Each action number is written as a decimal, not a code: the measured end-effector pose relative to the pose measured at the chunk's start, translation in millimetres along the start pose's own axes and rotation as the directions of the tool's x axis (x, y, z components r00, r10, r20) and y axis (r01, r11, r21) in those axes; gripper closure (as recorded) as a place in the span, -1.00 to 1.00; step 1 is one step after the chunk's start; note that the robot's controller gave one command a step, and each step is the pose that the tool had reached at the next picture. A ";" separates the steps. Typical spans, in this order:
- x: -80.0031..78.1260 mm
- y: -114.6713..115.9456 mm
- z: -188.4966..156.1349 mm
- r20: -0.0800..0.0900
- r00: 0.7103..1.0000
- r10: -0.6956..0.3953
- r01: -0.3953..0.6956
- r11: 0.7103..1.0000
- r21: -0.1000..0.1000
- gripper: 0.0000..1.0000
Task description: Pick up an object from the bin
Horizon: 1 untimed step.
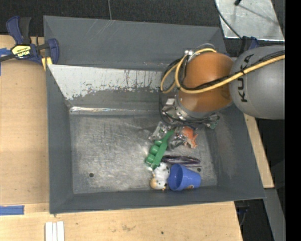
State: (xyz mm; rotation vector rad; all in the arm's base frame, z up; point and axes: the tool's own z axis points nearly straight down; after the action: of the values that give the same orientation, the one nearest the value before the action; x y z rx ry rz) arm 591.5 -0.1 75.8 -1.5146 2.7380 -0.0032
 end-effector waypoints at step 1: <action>0.0 0.0 0.0 0.000 1.000 0.000 0.000 1.000 0.000 1.00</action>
Offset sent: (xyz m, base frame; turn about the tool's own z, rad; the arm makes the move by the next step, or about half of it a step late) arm 0.0001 0.0002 0.0353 0.0000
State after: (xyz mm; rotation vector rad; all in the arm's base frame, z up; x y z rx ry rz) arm 591.5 -0.2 75.8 -1.5140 2.7384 -0.0030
